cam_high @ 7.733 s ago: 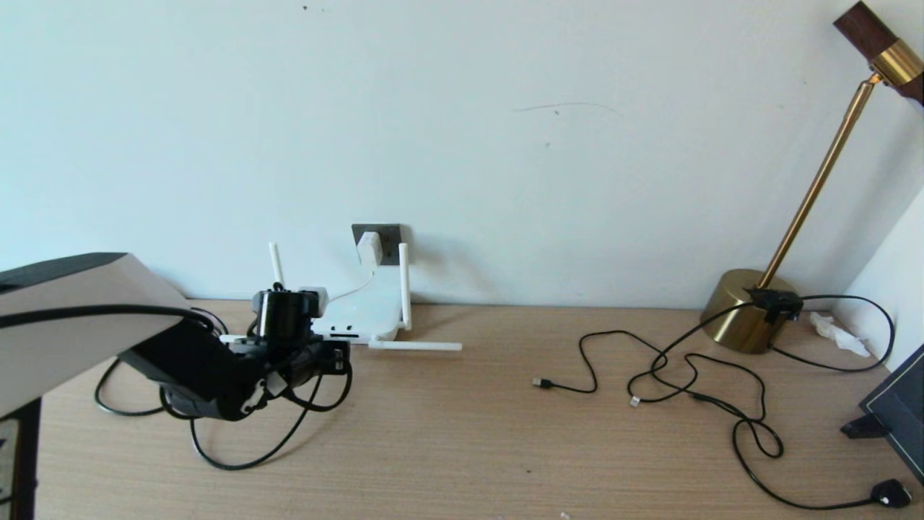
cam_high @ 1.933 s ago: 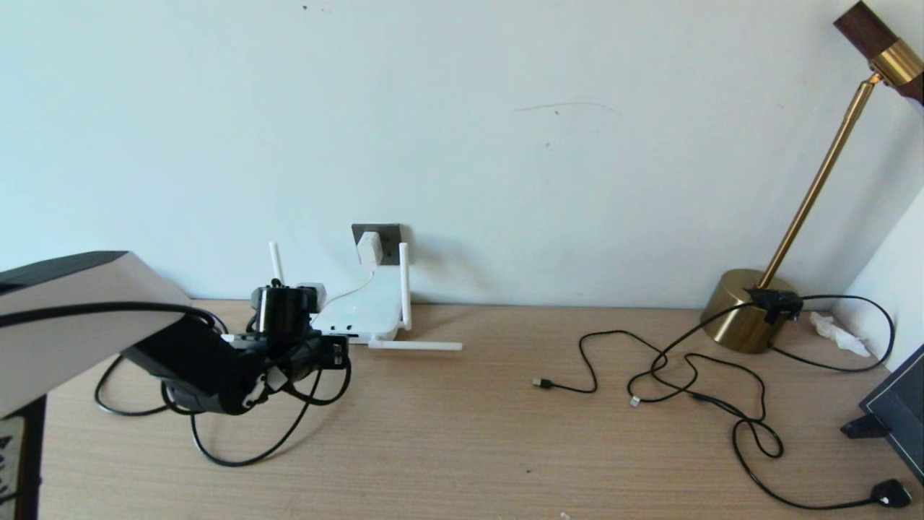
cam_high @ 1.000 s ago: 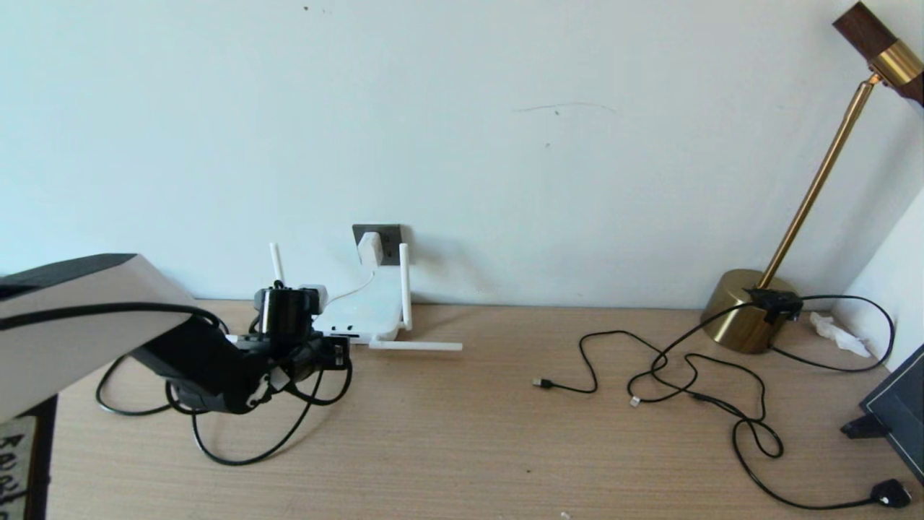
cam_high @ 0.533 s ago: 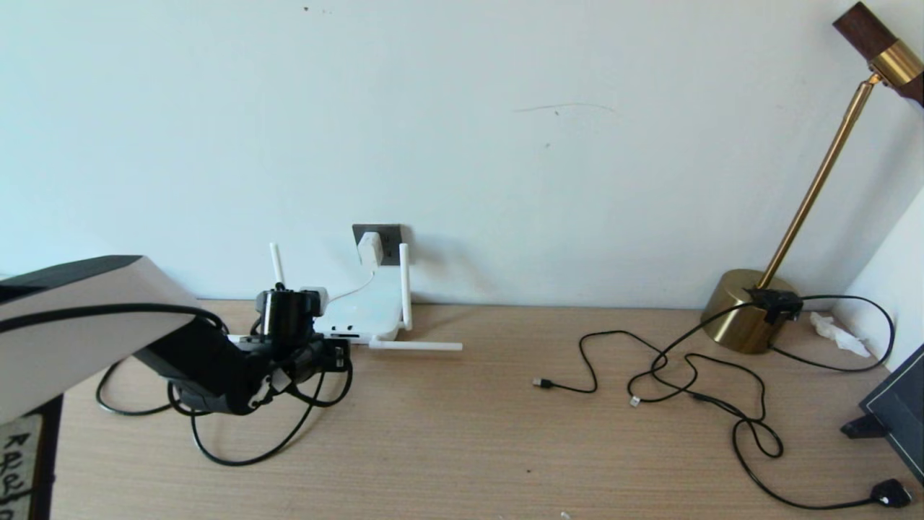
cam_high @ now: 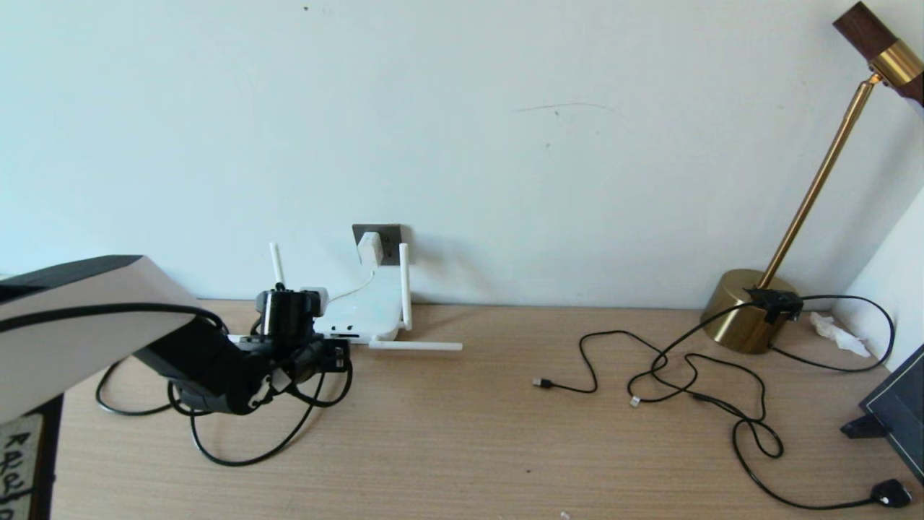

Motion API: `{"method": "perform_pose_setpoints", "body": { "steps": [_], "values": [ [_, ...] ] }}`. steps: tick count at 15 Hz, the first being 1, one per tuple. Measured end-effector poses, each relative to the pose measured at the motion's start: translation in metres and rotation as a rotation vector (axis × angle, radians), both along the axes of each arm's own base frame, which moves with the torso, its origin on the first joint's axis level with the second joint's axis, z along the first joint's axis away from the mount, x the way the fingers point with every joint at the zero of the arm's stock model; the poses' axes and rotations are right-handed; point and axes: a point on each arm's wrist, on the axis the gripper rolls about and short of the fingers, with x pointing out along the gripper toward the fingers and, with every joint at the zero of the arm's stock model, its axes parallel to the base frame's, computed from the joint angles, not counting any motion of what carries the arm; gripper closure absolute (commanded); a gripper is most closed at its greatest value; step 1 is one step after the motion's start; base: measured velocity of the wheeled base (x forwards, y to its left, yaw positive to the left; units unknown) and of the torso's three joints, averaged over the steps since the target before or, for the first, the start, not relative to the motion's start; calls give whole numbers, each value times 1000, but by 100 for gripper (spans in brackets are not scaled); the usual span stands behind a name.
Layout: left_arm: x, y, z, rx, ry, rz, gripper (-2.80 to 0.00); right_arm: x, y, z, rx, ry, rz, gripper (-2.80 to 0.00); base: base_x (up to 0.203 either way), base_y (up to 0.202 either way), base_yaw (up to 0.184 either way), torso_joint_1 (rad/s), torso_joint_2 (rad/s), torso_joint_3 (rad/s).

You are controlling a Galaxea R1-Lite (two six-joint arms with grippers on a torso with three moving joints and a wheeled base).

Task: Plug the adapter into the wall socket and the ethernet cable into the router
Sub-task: Plug cable into router interface

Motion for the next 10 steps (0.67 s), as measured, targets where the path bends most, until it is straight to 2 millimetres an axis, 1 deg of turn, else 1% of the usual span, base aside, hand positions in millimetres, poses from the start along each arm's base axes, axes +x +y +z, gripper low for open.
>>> {"method": "perform_pose_setpoints", "body": {
  "steps": [10],
  "values": [
    [-6,-2,5,0,-3,-7,0,0,0,0,0,0,0,0,0,0,0,0,0,0]
  ]
}}
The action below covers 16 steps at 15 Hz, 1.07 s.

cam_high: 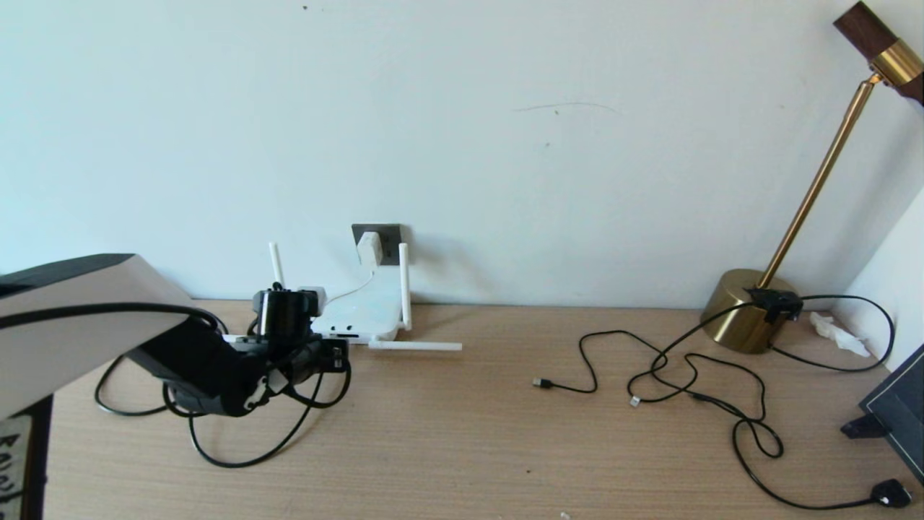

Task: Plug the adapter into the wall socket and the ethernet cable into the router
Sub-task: Plug cable into router interface

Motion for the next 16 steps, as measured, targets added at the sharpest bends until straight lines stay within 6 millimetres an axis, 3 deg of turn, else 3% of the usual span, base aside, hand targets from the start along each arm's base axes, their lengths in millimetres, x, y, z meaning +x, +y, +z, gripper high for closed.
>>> {"method": "perform_pose_setpoints", "body": {
  "steps": [16],
  "values": [
    [1,0,1,-1,-6,1,0,0,0,0,0,0,1,0,0,0,0,0,0,0]
  ]
}}
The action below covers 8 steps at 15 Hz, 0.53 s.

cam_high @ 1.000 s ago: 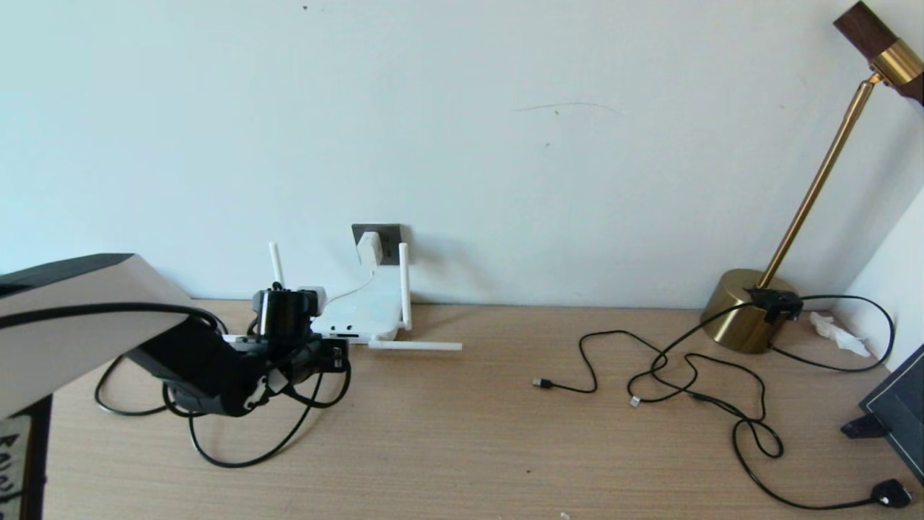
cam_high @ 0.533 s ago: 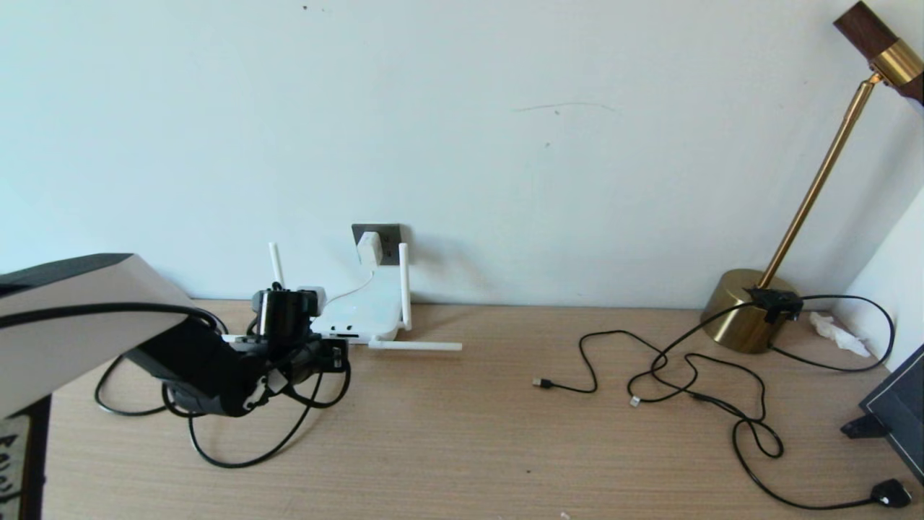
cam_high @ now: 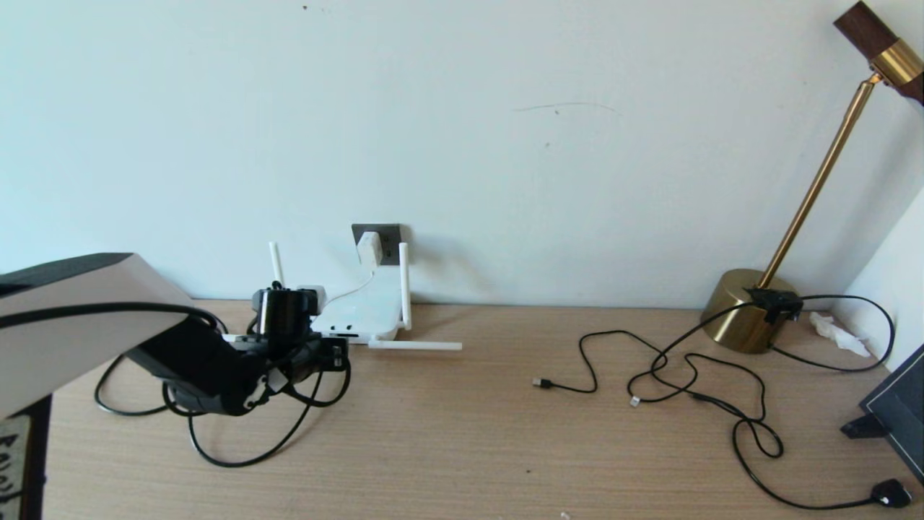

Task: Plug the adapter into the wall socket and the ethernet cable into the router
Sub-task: Plug cable into router interface

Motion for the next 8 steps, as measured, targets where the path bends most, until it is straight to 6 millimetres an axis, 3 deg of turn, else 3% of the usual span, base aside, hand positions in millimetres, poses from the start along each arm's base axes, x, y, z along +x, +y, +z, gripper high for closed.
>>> {"method": "perform_pose_setpoints", "body": {
  "steps": [8],
  "values": [
    [2,0,-1,0,1,0,0,0,0,0,0,0,0,0,0,0,0,0,0,0]
  ]
}}
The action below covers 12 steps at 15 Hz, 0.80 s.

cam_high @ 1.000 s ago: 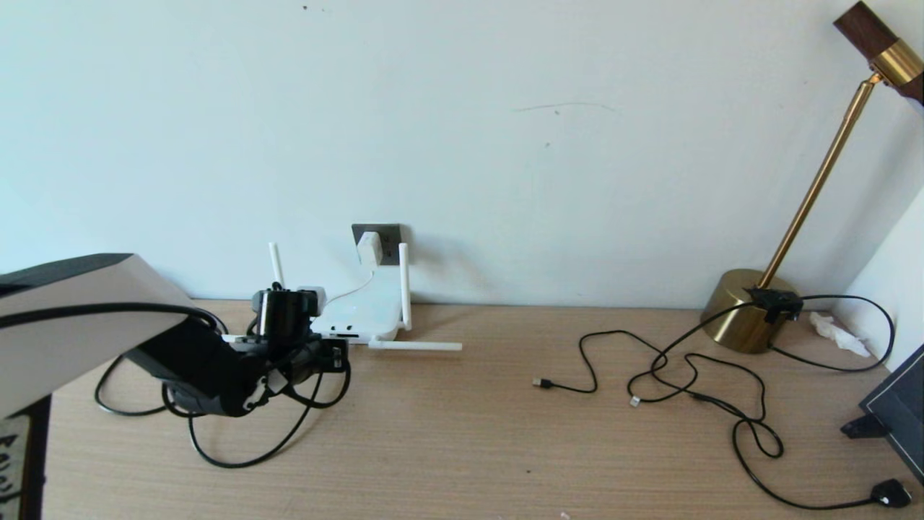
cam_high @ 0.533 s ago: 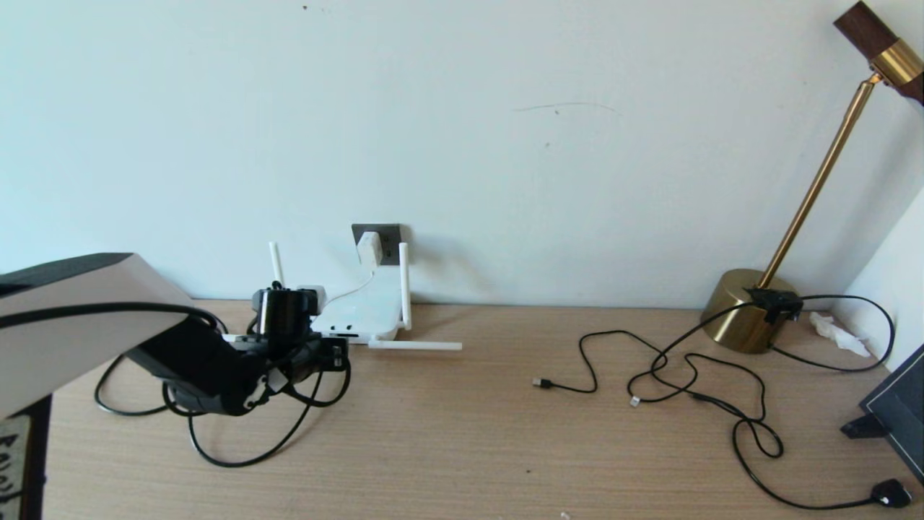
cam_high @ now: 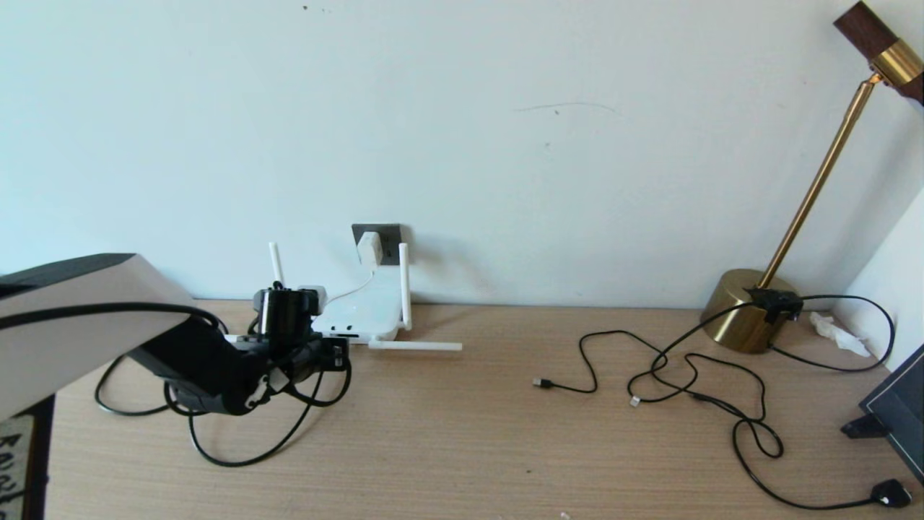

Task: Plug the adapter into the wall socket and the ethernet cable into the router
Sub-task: Plug cable into router interface

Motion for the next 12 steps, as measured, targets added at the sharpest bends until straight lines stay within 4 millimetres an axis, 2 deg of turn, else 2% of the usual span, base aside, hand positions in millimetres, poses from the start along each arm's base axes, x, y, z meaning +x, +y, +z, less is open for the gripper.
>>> {"method": "perform_pose_setpoints", "body": {
  "steps": [12],
  "values": [
    [1,0,1,-1,-4,1,0,0,0,0,0,0,-1,0,0,0,0,0,0,0]
  ]
}}
